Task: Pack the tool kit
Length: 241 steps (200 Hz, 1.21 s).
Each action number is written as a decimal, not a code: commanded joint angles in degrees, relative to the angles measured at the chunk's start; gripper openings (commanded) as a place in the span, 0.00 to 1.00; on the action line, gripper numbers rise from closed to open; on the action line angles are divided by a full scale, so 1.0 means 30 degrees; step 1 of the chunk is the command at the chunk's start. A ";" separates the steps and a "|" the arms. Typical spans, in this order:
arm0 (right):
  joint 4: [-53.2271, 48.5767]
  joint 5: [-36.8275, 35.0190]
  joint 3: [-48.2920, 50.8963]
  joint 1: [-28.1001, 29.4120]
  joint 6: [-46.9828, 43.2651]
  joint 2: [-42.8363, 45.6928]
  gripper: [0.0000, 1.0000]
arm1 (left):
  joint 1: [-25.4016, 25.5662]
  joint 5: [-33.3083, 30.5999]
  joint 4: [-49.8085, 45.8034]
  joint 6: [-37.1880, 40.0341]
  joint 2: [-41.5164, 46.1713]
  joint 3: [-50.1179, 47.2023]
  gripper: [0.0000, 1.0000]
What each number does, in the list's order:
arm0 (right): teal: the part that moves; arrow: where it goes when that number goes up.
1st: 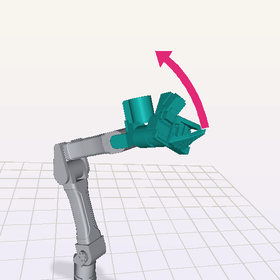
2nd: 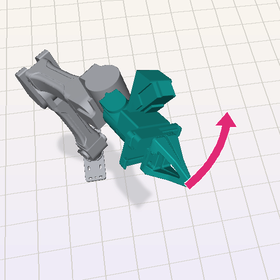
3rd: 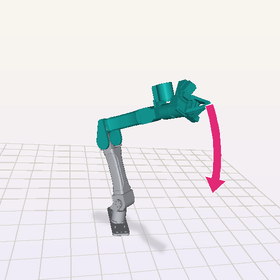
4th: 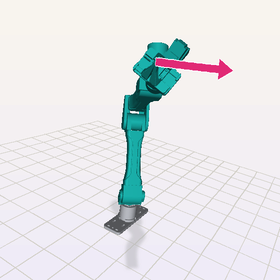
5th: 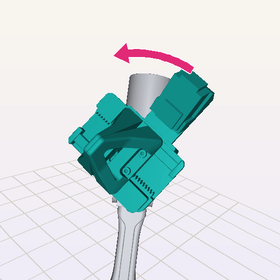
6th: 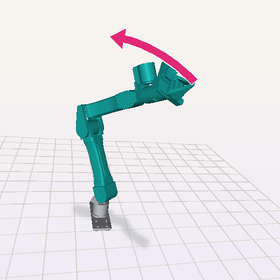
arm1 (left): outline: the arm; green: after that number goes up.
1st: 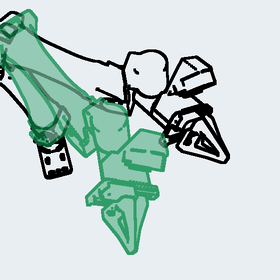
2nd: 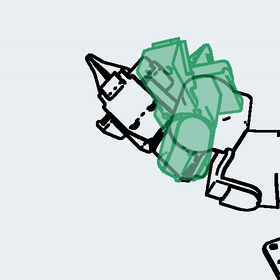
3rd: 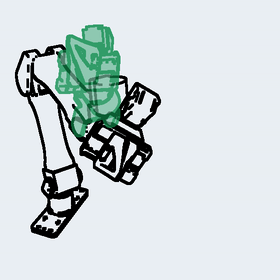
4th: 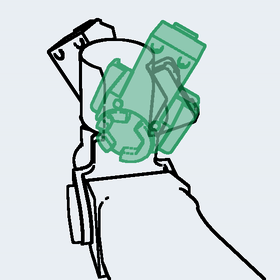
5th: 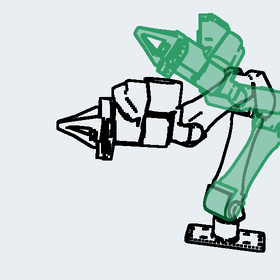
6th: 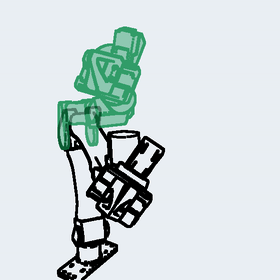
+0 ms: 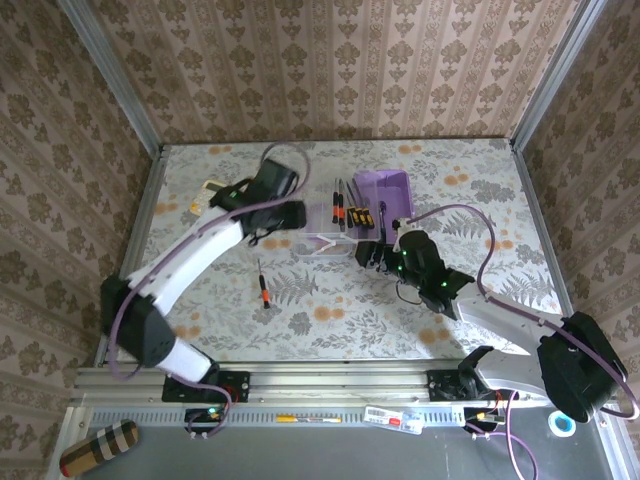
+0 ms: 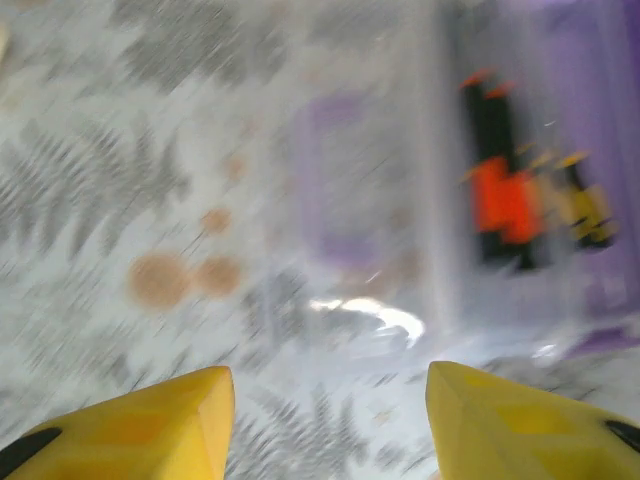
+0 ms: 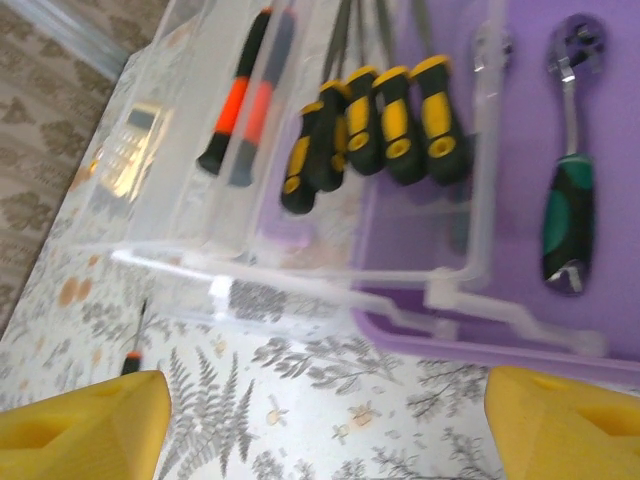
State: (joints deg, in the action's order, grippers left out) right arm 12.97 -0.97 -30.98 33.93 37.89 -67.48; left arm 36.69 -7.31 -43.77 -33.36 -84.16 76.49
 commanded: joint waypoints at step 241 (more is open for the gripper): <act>0.0308 -0.0766 -0.0432 0.0642 -0.0823 -0.0115 0.83 | -0.2495 0.1830 0.4765 -0.1925 -0.0972 -1.1083 0.20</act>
State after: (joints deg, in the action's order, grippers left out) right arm 14.00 -1.13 -31.03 35.57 36.14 -68.42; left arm 29.08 -3.49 -31.11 -39.68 -86.54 43.97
